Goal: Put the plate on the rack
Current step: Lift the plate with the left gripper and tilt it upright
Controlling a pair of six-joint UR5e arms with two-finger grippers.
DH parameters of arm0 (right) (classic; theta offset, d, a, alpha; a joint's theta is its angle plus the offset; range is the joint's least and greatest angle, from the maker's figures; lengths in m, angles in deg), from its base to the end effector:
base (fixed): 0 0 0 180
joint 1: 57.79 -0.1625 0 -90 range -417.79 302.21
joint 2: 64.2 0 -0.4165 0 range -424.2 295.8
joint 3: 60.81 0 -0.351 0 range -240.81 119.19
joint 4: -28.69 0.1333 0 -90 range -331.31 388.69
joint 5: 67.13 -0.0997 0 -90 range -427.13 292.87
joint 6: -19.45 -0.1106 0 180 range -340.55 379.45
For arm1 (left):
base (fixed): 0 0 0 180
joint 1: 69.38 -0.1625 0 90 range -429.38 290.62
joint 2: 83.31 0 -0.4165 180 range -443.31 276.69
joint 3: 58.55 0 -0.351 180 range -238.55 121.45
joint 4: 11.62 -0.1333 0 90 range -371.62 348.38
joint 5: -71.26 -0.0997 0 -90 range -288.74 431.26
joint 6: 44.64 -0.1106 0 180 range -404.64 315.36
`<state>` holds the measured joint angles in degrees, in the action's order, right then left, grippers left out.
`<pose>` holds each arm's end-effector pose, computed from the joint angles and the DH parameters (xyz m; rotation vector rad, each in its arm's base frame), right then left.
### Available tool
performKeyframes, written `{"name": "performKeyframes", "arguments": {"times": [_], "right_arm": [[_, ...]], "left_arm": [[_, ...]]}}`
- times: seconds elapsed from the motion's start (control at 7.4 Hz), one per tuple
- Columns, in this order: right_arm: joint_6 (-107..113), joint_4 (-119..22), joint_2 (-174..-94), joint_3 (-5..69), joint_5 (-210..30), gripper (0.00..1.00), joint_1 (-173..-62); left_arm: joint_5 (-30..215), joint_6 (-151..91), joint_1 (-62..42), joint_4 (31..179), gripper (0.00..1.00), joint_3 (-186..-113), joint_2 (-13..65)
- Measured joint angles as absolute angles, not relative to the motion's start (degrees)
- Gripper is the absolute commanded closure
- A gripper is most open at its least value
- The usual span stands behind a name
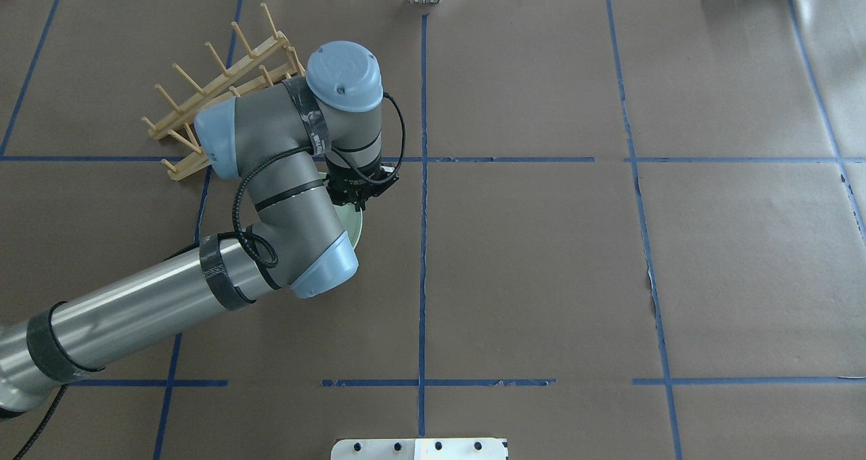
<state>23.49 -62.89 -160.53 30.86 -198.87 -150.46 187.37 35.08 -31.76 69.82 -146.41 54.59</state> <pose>0.0780 -0.3909 0.6979 -0.0613 -0.7326 0.0168 0.4975 -0.4903 0.2091 -0.1432 0.7637 -0.3052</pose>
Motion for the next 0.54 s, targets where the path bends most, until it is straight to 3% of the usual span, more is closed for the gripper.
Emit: {"name": "performKeyframes", "arguments": {"times": [0.27, 0.54], "right_arm": [[23.49, -62.89, -160.53, 30.86, -198.87, 0.0, -150.47], [23.49, -62.89, -160.53, 30.86, -198.88, 0.0, -150.47]], "left_arm": [[192.15, 34.44, -24.33, 70.26, 1.0, -155.01, 53.27], [199.67, 33.66, -15.56, 75.37, 1.0, -158.83, 53.09]]}}
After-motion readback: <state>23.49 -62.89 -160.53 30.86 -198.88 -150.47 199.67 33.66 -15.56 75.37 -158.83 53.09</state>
